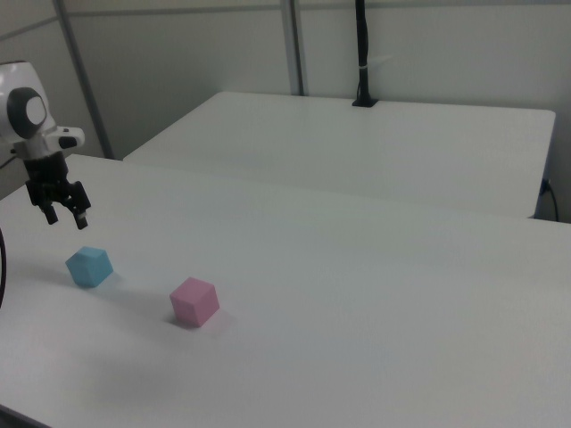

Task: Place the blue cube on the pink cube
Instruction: 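Move the open gripper over the light-blue cube and lower it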

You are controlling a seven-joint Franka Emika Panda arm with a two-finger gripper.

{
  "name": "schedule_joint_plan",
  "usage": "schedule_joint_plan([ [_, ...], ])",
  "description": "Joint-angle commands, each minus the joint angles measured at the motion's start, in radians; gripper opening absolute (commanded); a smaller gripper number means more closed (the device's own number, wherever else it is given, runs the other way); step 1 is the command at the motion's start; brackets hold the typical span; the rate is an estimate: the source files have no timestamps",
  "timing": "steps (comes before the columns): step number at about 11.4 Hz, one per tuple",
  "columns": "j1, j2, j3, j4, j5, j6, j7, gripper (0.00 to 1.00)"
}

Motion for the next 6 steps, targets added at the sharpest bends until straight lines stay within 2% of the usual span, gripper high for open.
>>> schedule_joint_plan([
  [1,0.009,-0.025,-0.028,-0.119,-0.019,0.091,0.017,1.0],
  [4,0.006,-0.02,-0.032,-0.193,-0.022,0.171,0.013,1.0],
  [6,0.002,-0.009,-0.032,-0.221,-0.054,0.226,0.013,1.0],
])
